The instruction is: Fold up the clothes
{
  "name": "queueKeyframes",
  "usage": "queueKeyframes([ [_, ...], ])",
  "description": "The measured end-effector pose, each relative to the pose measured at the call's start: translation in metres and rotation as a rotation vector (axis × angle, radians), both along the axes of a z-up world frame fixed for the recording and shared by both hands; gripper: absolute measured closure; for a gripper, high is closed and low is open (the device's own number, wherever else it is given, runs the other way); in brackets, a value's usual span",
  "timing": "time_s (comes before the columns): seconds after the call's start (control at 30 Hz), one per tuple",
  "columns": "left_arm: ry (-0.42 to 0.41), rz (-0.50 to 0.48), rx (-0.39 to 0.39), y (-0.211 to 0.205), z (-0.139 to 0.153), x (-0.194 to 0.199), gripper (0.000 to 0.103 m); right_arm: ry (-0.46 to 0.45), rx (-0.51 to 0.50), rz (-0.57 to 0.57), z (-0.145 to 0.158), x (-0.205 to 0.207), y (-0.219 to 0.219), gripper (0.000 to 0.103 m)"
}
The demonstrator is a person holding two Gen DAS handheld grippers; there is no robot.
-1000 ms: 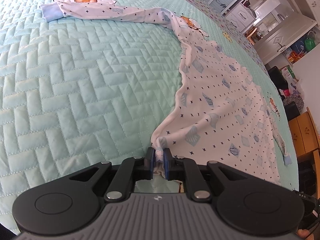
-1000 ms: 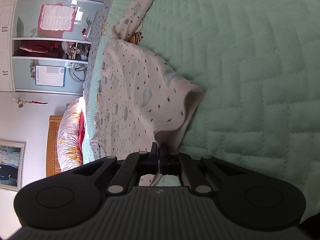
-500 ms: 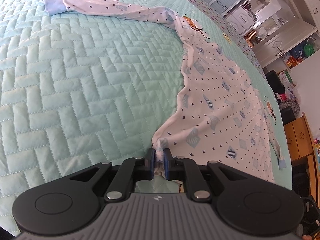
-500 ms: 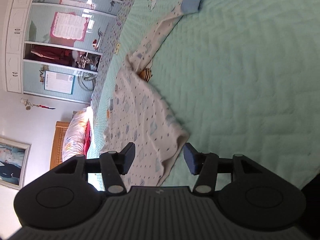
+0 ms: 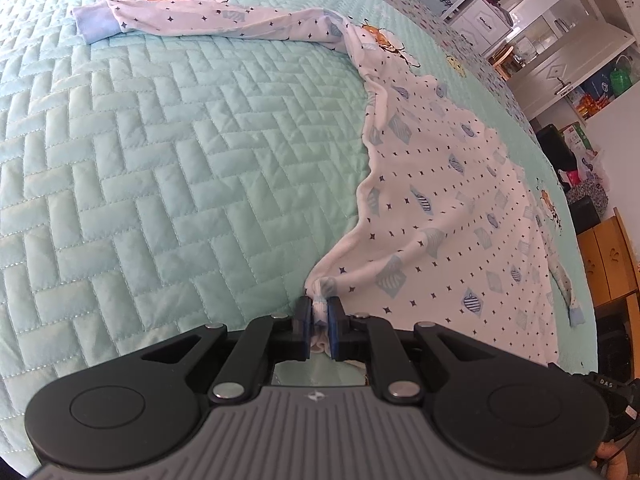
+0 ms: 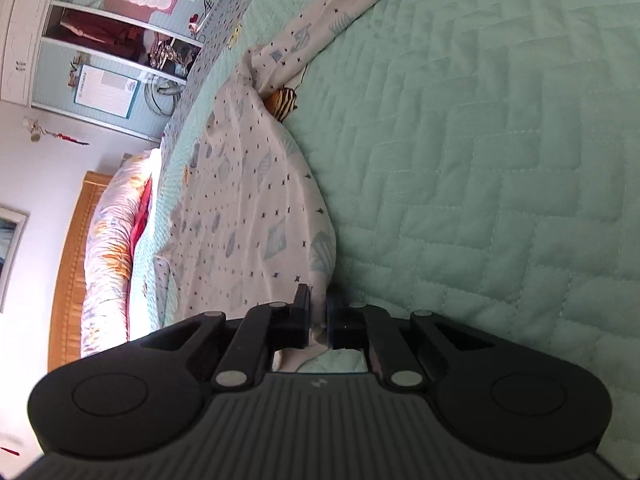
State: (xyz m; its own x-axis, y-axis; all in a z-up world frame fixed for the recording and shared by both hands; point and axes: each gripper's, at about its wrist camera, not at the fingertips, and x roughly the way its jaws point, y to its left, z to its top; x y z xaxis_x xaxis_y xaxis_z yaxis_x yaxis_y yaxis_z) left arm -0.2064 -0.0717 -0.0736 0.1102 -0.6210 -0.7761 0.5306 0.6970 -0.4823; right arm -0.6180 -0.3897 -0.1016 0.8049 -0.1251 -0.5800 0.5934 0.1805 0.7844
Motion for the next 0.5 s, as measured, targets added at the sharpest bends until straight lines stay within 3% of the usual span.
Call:
queueKeyframes([
  [0.17, -0.033, -0.054, 0.053, -0.007, 0.014, -0.010, 0.092, 0.051, -0.078, -0.057, 0.020, -0.022, 0.002, 0.096],
  [0.5, -0.043, -0.060, 0.094, -0.011, 0.014, -0.013, 0.091, -0.025, 0.010, -0.053, 0.000, -0.038, 0.001, 0.095],
])
